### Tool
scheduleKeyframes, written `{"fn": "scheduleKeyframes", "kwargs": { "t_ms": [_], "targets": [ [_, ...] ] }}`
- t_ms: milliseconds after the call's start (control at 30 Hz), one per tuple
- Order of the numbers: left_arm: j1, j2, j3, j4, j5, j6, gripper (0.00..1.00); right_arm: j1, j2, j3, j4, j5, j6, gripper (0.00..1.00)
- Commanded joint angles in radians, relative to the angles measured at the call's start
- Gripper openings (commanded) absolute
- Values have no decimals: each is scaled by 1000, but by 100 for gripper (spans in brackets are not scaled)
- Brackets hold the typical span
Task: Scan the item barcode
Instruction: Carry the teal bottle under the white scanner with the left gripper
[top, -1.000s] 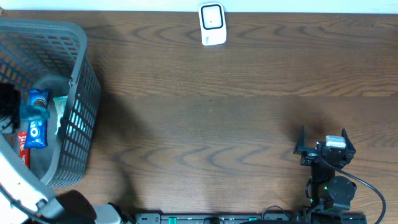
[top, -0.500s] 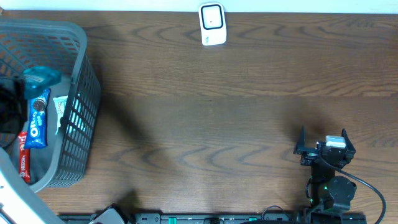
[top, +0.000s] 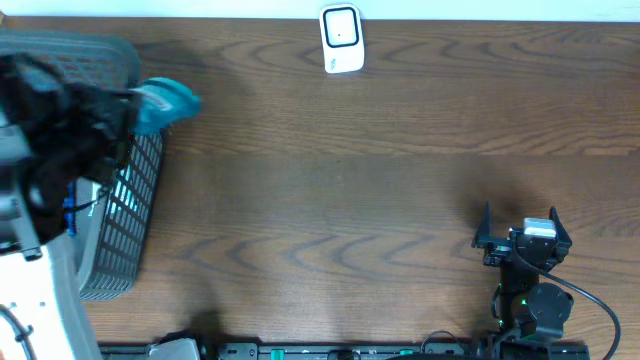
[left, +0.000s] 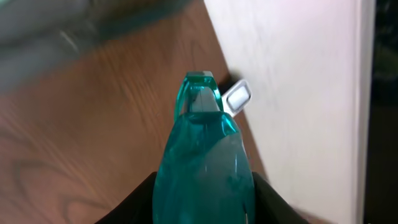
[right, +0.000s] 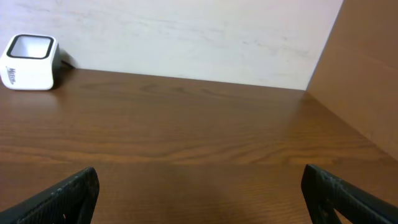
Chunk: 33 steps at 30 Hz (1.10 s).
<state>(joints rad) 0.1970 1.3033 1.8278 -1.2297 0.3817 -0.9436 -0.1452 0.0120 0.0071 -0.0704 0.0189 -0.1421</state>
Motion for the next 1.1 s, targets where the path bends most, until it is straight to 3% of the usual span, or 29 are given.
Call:
{"fn": "scheduleKeyframes", "kwargs": {
  "t_ms": [0,267,500,800,1067],
  "targets": [
    [-139,26,35,3,-172,-130,36,8,-5,-2,-2,5,6,99],
    [-455,173,35,1,-362,-346,35,8,-5,-2,-2,5,7,99],
    [-638,386,35,2,-436,-572,35,9,-5,-2,-2,5,7,99],
    [-731,615,35,13,-438,-895,36,8,-5,-2,-2,5,6,99],
    [-740,719,35,39,-403,-1038,36,8,-5,-2,-2,5,6,99]
  ]
}}
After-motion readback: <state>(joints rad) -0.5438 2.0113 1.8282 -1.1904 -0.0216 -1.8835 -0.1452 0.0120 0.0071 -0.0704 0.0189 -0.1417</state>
